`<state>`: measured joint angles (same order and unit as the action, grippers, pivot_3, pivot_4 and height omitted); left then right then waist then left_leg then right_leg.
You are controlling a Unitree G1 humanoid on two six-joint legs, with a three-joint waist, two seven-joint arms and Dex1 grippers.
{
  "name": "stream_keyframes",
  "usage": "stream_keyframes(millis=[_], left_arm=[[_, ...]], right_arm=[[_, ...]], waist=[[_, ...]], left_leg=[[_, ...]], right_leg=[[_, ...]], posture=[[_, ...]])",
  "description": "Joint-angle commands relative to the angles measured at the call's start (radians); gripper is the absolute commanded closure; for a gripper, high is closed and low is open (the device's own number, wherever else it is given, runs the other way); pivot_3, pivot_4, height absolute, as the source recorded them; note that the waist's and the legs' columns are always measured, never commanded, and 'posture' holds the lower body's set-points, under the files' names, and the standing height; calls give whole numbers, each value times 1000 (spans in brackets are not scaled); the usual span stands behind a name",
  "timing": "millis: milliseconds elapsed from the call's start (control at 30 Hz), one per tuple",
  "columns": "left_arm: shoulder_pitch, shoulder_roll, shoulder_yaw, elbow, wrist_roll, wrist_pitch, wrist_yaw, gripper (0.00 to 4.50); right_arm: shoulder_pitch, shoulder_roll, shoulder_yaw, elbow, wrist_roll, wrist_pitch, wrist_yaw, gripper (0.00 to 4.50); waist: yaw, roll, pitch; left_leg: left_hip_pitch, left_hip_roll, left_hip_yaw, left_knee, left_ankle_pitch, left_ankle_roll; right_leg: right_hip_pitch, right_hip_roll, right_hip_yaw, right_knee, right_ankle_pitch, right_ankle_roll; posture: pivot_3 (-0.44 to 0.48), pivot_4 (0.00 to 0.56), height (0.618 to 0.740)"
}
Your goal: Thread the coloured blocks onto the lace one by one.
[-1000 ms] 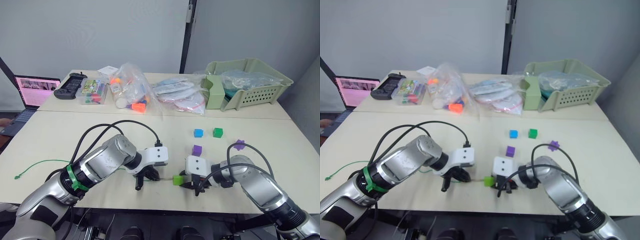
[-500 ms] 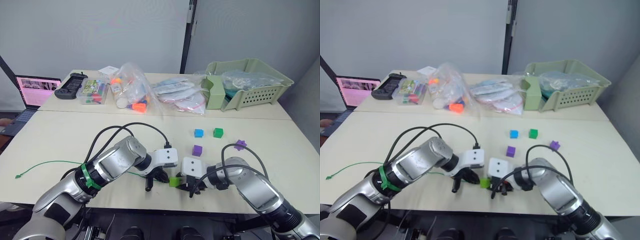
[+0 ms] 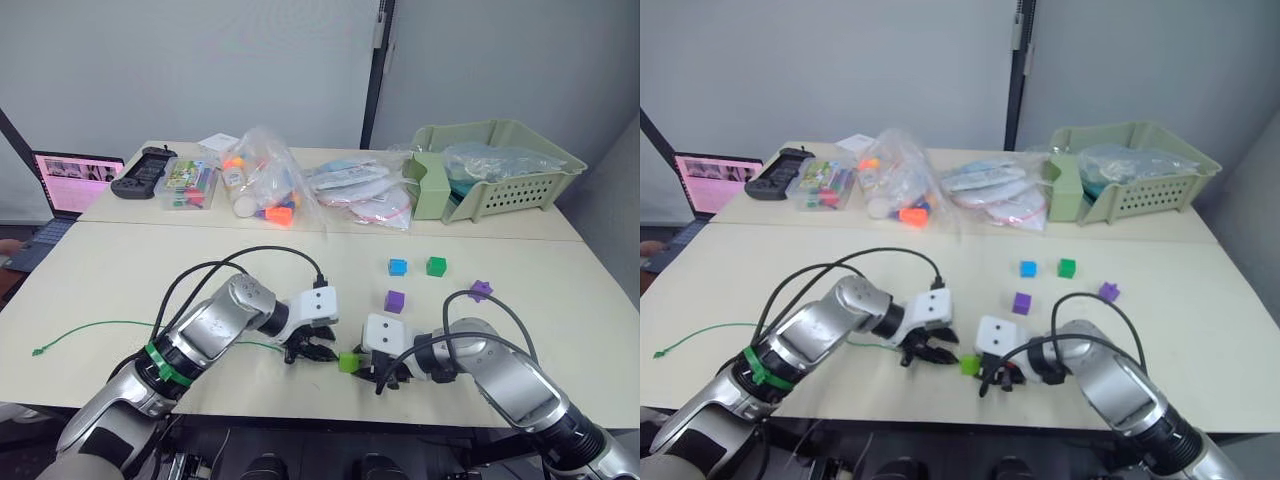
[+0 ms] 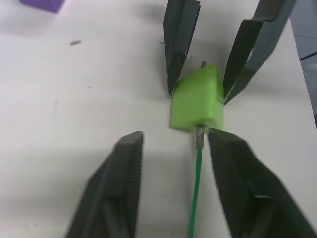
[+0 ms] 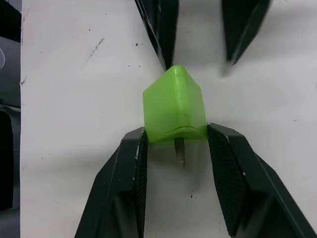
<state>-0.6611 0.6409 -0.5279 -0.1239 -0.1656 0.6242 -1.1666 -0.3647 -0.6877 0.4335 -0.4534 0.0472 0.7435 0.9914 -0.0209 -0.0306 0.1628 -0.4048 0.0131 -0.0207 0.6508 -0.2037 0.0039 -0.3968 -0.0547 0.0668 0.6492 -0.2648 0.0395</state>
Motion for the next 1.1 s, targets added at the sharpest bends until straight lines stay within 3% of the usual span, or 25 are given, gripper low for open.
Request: stream_keyframes(millis=[33,367,600,867,1100], left_arm=[[56,50,39,3,9,-104,-33,2269],[109,-8,28,109,91,-238,10,2269],[129,-44,38,108,62,-250,-43,4413],[146,-58,35,69,66,-250,-57,4462],[93,-160,25,112,96,-224,-3,4462]], right_arm=[[22,-9,22,-18,10,27,-4,3192],[8,-14,13,-13,17,45,-17,3192],[16,-22,10,-26,21,57,-21,3192],[16,-20,11,-32,22,70,-33,3192],[4,-4,21,-24,23,74,-40,3192]], waist=[[1,0,0],[9,0,0],[8,0,0],[8,0,0],[8,0,0]], left_leg=[[0,0,0,0,0,0],[1,-1,0,0,0,0],[1,-1,0,0,0,0],[1,-1,0,0,0,0],[1,-1,-1,0,0,0]], right_leg=[[0,0,0,0,0,0],[3,-1,-1,-1,0,0],[3,-1,-1,-1,0,0],[3,-1,-1,-1,0,0],[3,-1,-2,-2,0,0]], posture=[[0,150,740],[0,150,740],[0,150,740],[0,150,740],[0,150,740]])
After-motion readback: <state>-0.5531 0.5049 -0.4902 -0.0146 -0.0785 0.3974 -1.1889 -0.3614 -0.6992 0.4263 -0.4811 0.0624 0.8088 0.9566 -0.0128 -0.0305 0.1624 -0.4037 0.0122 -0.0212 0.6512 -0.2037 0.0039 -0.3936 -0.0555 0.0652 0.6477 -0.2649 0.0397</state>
